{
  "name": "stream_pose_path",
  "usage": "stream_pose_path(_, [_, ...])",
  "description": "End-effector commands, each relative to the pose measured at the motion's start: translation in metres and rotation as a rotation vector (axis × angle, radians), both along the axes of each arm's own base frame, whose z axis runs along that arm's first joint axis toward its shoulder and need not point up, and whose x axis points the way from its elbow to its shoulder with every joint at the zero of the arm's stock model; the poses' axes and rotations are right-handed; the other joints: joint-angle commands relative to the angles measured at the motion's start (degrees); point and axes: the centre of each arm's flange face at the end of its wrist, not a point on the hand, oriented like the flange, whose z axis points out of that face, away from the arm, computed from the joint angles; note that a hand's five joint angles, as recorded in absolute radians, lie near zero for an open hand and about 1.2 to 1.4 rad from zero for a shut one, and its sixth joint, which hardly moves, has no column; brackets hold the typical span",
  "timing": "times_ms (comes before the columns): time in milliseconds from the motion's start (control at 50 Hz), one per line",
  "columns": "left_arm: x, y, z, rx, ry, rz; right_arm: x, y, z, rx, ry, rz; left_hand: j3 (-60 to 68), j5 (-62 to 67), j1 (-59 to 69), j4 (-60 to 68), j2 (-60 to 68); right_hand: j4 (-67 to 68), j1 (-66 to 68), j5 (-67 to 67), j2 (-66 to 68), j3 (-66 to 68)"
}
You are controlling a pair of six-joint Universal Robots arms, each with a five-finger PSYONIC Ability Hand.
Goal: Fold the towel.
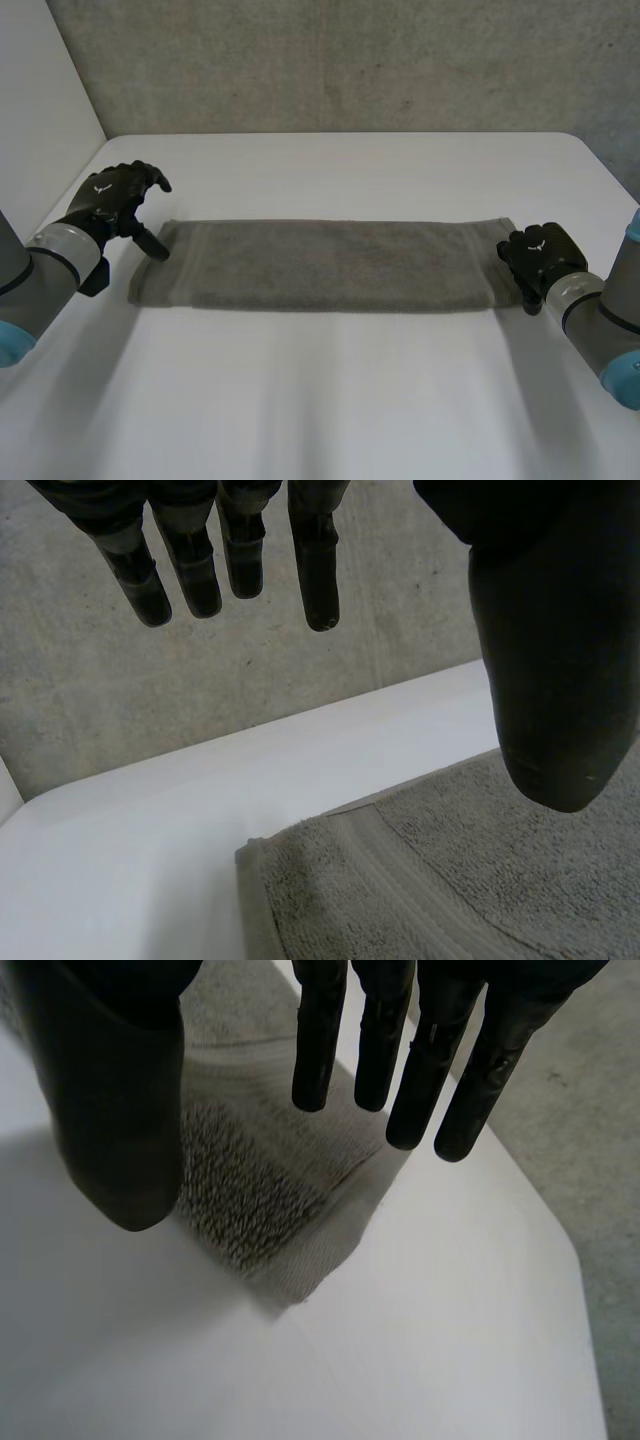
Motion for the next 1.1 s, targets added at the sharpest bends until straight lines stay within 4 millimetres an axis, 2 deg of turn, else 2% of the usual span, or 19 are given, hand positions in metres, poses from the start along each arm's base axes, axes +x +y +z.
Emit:
stream_pose_path(20, [0.001, 0.002, -0.005, 0.01, 0.039, 0.007, -0.008, -0.014, -0.013, 0.004, -0.019, -0.005, -4.13, -2.81, -4.24, -4.27, -3.79, 3.48, 3.38, 3.06, 3.62, 3.51])
stream_pose_path(140, [0.003, 0.001, -0.008, -0.011, 0.041, 0.031, -0.01, -0.019, -0.019, 0.012, -0.021, -0.005, -4.13, -2.81, -4.24, -4.27, -3.79, 13.04, 12.94, 12.62, 13.18, 13.06])
stream_pose_path(220, [0.006, -0.001, -0.008, -0.024, 0.04, 0.055, -0.015, -0.025, -0.017, 0.002, -0.023, -0.024, -4.13, -2.81, -4.24, -4.27, -3.79, 49.15, 49.05, 48.73, 49.29, 49.18])
stream_pose_path(400, [0.009, -0.001, -0.01, -0.019, 0.039, 0.066, -0.059, -0.044, 0.015, -0.092, -0.032, -0.149, -4.13, -2.81, -4.24, -4.27, -3.79, 49.18, 49.09, 48.77, 49.32, 49.21])
stream_pose_path(540, [0.01, -0.002, -0.01, -0.03, 0.041, 0.068, -0.138, -0.072, 0.027, -0.152, 0.031, -0.343, -4.13, -2.81, -4.24, -4.27, -3.79, 49.18, 49.09, 48.77, 49.32, 49.21])
stream_pose_path(660, [0.009, -0.001, -0.01, -0.03, 0.04, 0.066, -0.153, -0.081, 0.041, -0.204, 0.066, -0.381, -4.13, -2.81, -4.24, -4.27, -3.79, 49.18, 49.09, 48.77, 49.32, 49.21])
stream_pose_path(720, [0.009, -0.002, -0.009, -0.035, 0.041, 0.064, -0.12, -0.077, 0.06, -0.258, 0.05, -0.326, -4.13, -2.81, -4.24, -4.27, -3.79, 49.18, 49.09, 48.77, 49.32, 49.21])
stream_pose_path(760, [0.009, -0.002, -0.009, -0.038, 0.041, 0.066, -0.039, -0.053, 0.096, -0.353, -0.022, -0.163, -4.13, -2.81, -4.24, -4.27, -3.79, 49.18, 49.09, 48.77, 49.32, 49.21])
stream_pose_path(780, [0.009, -0.002, -0.009, -0.039, 0.041, 0.066, -0.039, -0.053, 0.096, -0.353, -0.022, -0.162, -4.13, -2.81, -4.24, -4.27, -3.79, 49.18, 49.09, 48.77, 49.32, 49.21])
stream_pose_path(820, [0.009, -0.002, -0.009, -0.039, 0.041, 0.066, 0.038, -0.019, 0.113, -0.39, -0.109, 0.007, -4.13, -2.81, -4.24, -4.27, -3.79, 49.18, 49.09, 48.77, 49.32, 49.21])
stream_pose_path(840, [0.009, -0.002, -0.009, -0.038, 0.041, 0.064, 0.038, -0.019, 0.113, -0.39, -0.109, 0.007, -4.13, -2.81, -4.24, -4.27, -3.79, 49.18, 49.09, 48.77, 49.32, 49.21])
stream_pose_path(860, [0.008, -0.001, -0.01, -0.036, 0.041, 0.061, 0.073, 0.002, 0.116, -0.392, -0.143, 0.094, -4.13, -2.81, -4.24, -4.27, -3.79, 49.18, 49.09, 48.77, 49.32, 49.21])
stream_pose_path(880, [0.008, -0.001, -0.01, -0.036, 0.041, 0.061, 0.073, 0.002, 0.116, -0.392, -0.143, 0.095, -4.13, -2.81, -4.24, -4.27, -3.79, 49.18, 49.09, 48.77, 49.32, 49.21])
stream_pose_path(920, [0.007, 0.001, -0.011, -0.03, 0.04, 0.058, 0.146, 0.058, 0.103, -0.358, -0.172, 0.308, -4.13, -2.81, -4.24, -4.27, -3.79, 49.18, 49.09, 48.77, 49.32, 49.21])
stream_pose_path(940, [0.007, 0.001, -0.011, -0.03, 0.04, 0.058, 0.146, 0.058, 0.103, -0.358, -0.172, 0.309, -4.13, -2.81, -4.24, -4.27, -3.79, 49.18, 49.09, 48.77, 49.32, 49.21])
stream_pose_path(980, [0.006, 0.002, -0.012, -0.028, 0.04, 0.055, 0.19, 0.106, 0.075, -0.274, -0.151, 0.462, -4.13, -2.81, -4.24, -4.27, -3.79, 49.18, 49.09, 48.77, 49.32, 49.21])
stream_pose_path(1000, [0.006, 0.002, -0.012, -0.028, 0.04, 0.055, 0.19, 0.106, 0.075, -0.274, -0.15, 0.462, -4.13, -2.81, -4.24, -4.27, -3.79, 49.18, 49.09, 48.77, 49.32, 49.21])
stream_pose_path(1040, [0.005, 0.003, -0.012, -0.03, 0.04, 0.054, 0.192, 0.115, 0.043, -0.158, -0.074, 0.485, -4.13, -2.81, -4.24, -4.27, -3.79, 18.69, 18.59, 18.27, 18.83, 18.71])
stream_pose_path(1100, [0.005, 0.003, -0.011, -0.034, 0.041, 0.055, 0.189, 0.115, 0.035, -0.118, -0.051, 0.48, -4.13, -2.81, -4.24, -4.27, -3.79, -0.38, -0.47, -0.79, -0.24, -0.35])
